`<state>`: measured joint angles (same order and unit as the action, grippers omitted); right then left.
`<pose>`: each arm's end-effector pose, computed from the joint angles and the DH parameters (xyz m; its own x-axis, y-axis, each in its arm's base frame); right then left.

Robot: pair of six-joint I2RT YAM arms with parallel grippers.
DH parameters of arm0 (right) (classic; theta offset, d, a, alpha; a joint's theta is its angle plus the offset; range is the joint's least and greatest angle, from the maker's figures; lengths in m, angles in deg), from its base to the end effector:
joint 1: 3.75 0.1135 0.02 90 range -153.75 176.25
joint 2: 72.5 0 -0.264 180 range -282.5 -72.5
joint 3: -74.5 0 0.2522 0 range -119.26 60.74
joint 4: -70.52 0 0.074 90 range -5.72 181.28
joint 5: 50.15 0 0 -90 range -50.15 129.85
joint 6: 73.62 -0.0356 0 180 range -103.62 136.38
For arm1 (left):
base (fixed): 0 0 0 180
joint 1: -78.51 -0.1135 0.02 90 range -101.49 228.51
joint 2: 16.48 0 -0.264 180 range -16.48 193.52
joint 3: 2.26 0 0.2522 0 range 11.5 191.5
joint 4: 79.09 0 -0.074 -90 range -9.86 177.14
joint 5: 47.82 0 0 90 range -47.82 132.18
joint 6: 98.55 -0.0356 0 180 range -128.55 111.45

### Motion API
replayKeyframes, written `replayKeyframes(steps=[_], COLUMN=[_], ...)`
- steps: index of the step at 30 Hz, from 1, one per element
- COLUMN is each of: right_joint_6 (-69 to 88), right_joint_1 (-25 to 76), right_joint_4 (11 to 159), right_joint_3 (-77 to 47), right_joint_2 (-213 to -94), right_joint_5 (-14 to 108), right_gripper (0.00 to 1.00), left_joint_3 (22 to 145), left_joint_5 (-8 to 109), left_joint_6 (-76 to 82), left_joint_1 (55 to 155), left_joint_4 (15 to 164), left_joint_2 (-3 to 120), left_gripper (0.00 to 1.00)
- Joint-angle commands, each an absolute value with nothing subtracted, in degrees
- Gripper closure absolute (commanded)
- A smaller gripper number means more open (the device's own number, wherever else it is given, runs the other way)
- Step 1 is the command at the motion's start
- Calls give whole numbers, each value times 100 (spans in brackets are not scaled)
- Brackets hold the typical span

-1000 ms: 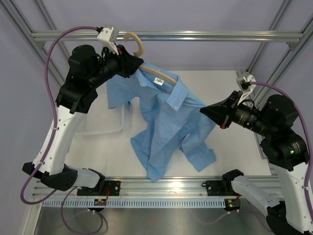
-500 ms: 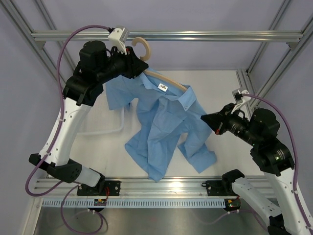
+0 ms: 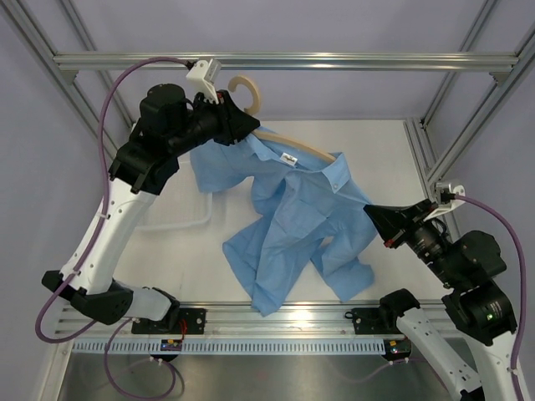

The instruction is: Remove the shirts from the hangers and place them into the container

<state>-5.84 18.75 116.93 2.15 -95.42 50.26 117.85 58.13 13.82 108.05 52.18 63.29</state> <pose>0.0435 0.0250 0.4136 -0.1603 0.3362 -0.9281 -0.5212 0.7696 0.3688 0.2322 -0.1428 0.5208 -0.3878 -0.2008 -0.8996 0.6088 0.6770 -0.4136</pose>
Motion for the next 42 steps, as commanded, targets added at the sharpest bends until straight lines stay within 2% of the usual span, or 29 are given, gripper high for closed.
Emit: replayKeyframes(steps=[1, 7, 11, 13, 18, 23, 32, 42], right_joint_6=[-735, -1446, -1921, -1887, -2080, -1861, -1466, -1087], right_joint_1=[1849, 1849, 1849, 1849, 1849, 1840, 2112, 3447], right_joint_4=[12471, 11673, 10374, 10344, 9185, 9736, 10009, 9914], right_joint_3=[299, 650, 1098, 977, 915, 142, 151, -430], right_joint_2=[-9298, -9395, -9210, -9403, -9947, -11352, -12312, -13305], right_joint_5=[4160, 4574, 4837, 4837, 5320, 6129, 7096, 6614], right_gripper=[100, 100, 100, 100, 100, 100, 100, 100], left_joint_3=[11637, 11310, 11039, 10907, 10326, 10273, 9869, 9781], left_joint_5=[3288, 3102, 3208, 3155, 3145, 3462, 3884, 4420], left_joint_6=[1456, 1817, 2229, 2370, 2898, 3161, 3557, 3935], left_joint_1=[10242, 10242, 10242, 10242, 10242, 10242, 10251, 10338], left_joint_4=[6868, 6957, 7096, 7158, 7616, 7738, 8134, 8503], left_joint_2=[5736, 5436, 5305, 5182, 4856, 4892, 4768, 4777], left_gripper=[100, 100, 100, 100, 100, 100, 100, 100])
